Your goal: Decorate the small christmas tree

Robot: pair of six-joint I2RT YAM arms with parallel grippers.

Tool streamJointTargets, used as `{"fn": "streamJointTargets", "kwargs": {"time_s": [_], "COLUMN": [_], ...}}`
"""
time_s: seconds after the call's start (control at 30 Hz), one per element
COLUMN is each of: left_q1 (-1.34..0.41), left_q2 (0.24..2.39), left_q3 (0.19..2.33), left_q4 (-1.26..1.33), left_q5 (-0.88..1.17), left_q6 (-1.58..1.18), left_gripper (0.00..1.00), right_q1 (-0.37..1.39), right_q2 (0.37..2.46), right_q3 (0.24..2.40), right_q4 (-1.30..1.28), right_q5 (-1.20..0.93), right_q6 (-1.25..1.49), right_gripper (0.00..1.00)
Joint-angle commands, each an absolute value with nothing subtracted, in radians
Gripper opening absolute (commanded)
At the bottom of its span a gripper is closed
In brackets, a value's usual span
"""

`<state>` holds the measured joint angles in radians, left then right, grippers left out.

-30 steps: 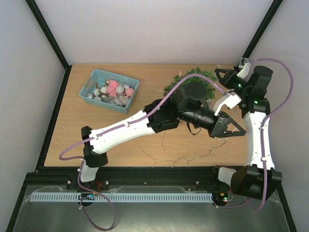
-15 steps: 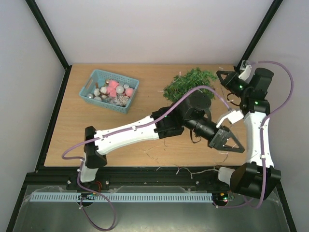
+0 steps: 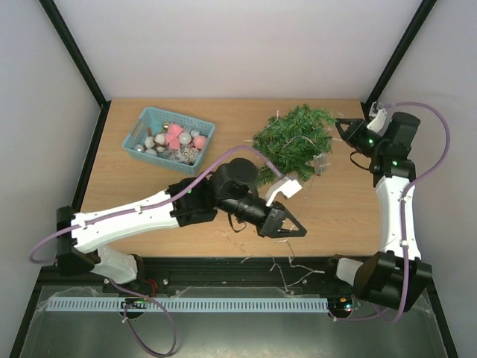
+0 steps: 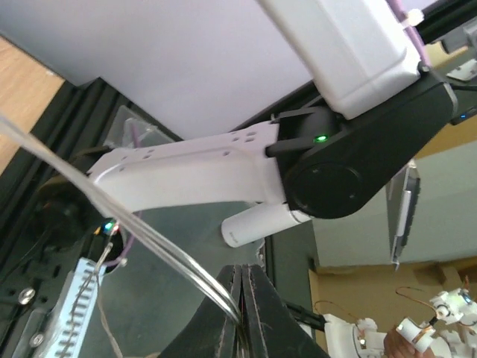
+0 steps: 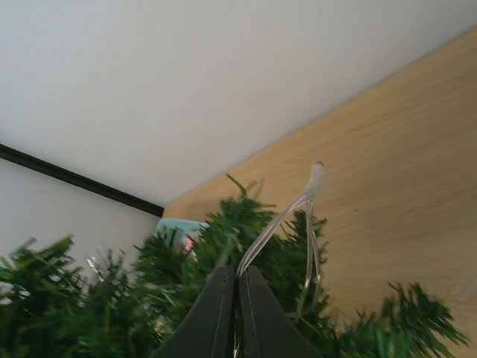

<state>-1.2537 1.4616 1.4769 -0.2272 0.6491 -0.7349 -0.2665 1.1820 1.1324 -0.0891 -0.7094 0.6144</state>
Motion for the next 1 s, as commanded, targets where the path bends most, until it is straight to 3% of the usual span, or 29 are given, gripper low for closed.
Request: {"fn": "streamJointTargets", "kwargs": {"time_s": [0.0,0.27,0.6,0.7,0.9,0.97], "left_q1": [-1.235,-1.229,-1.193,-1.175,-1.118,-1.082], "left_q2": [1.380,1.295,1.222,1.190,1.127,1.103], "left_q3": [1.355,1.222,1.074,1.033,0.954,0.933], "left_q4": [-0.213,-0.164,-0.150,-0.157,-0.181,-0.190], "left_q5": [0.612,0.600,0.551,0.539,0.532,0.539], "left_q6": [-0.776,-0.803,-0.831,-0.841,-0.851,-0.846], "left_gripper": [0.02,0.02,0.02,0.02,0.02,0.02], "right_q1": [-0.273,-0.273,-0.273,-0.273,-0.273,-0.273], "right_q2": [1.116,0.973,0.928,0.909,0.852,0.832], "right_q3": [1.082,0.955,0.915,0.932,0.973,0.988], "right_q4": [-0.192,-0.250,-0.286,-0.319,-0.389,-0.412], "right_q5": [-0.639,-0.605,-0.622,-0.604,-0.574,-0.571], "right_q6": [0.539,0.539,0.543,0.542,0.562,0.565], "right_gripper": [0.03,0.07,0.22,0.19,0.37,0.39]}}
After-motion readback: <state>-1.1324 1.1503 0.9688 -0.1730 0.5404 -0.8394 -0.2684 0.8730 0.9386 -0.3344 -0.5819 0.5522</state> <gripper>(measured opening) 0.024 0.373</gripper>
